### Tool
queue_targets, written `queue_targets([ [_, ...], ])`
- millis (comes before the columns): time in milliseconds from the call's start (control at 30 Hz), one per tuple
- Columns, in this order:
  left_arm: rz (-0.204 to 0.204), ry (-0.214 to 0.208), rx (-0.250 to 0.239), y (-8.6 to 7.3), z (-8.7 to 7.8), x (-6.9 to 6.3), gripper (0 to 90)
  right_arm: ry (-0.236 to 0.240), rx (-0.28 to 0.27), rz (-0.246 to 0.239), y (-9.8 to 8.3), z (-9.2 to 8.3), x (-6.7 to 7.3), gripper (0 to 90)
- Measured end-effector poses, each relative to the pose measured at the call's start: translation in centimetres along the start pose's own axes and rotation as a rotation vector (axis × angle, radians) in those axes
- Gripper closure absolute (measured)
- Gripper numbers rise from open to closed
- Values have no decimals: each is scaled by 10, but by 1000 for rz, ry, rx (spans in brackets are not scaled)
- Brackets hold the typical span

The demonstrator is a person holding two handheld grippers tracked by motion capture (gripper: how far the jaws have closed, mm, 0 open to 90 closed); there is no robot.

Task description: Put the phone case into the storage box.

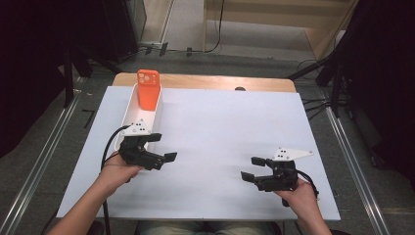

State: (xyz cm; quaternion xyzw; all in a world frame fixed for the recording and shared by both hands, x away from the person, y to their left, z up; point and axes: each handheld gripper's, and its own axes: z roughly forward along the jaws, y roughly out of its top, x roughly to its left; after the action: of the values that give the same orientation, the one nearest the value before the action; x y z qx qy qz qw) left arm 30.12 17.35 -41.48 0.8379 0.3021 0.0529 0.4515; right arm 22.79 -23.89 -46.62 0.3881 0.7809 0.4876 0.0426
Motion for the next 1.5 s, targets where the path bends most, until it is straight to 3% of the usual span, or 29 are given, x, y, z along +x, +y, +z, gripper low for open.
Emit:
queue_targets([
  [433,19,-10,22,-18,0,-9,79,-4,0,11,0,0,0,250],
  [700,53,9,13,-24,-3,-17,79,-4,1,6,0,0,0,250],
  [1300,21,-28,42,-48,-9,-23,79,0,5,9,1,1,1,250],
  [1500,27,-19,68,-54,-10,-21,79,-1,5,9,0,1,0,250],
])
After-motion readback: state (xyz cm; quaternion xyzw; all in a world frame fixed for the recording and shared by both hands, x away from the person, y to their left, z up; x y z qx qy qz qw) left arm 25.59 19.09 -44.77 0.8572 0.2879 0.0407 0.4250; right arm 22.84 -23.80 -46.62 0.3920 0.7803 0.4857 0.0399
